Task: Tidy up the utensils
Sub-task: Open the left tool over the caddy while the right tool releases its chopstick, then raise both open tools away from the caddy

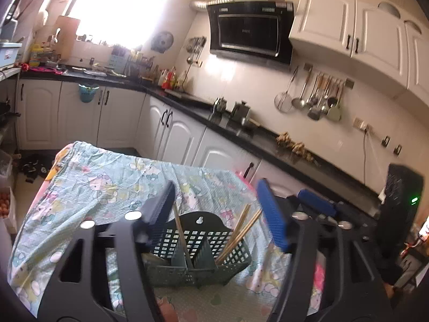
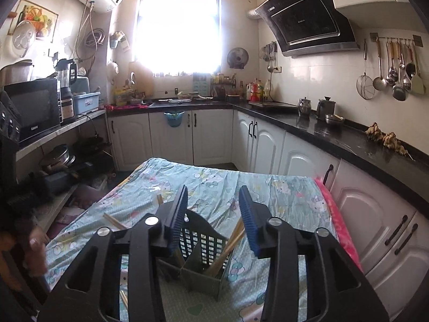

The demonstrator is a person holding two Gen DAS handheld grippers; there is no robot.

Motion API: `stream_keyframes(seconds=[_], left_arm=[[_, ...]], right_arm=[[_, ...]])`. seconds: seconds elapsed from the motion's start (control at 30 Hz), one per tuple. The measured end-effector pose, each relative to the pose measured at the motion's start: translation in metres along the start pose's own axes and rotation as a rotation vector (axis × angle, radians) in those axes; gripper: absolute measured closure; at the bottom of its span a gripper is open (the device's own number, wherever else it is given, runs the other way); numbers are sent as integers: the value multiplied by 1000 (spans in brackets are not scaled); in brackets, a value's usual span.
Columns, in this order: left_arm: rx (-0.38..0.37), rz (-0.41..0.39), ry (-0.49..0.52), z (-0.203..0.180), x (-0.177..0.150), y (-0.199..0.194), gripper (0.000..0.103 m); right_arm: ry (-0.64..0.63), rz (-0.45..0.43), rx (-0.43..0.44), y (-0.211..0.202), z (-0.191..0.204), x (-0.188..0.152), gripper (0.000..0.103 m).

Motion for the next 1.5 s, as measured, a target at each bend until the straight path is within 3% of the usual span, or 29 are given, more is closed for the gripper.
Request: stream_keyframes(seconds=[0.23, 0.3, 0.73, 1.5], left_arm=[[27, -18, -12, 10, -6, -37, 13], [53, -25, -15, 16, -11, -46, 11], [131, 11, -86, 54, -39, -88, 11], [187, 114, -92, 70, -92, -113, 11]], right_arm=[[-10, -22, 0, -27, 8, -11, 47], [-13, -27, 6, -33, 10, -13, 45], [-72, -19, 51, -60, 39, -36, 29], [-159, 78, 173, -78, 94, -84, 26]])
Point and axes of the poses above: each gripper's, at about its wrist camera, not at the fingertips, and y roughly the way its jaws point, z to its left, x to its top, the point moved 4 cm from there along y, roughly the way its jaws point, and after that the axes turned 6 degrees about -y, right-handed, at the moved point
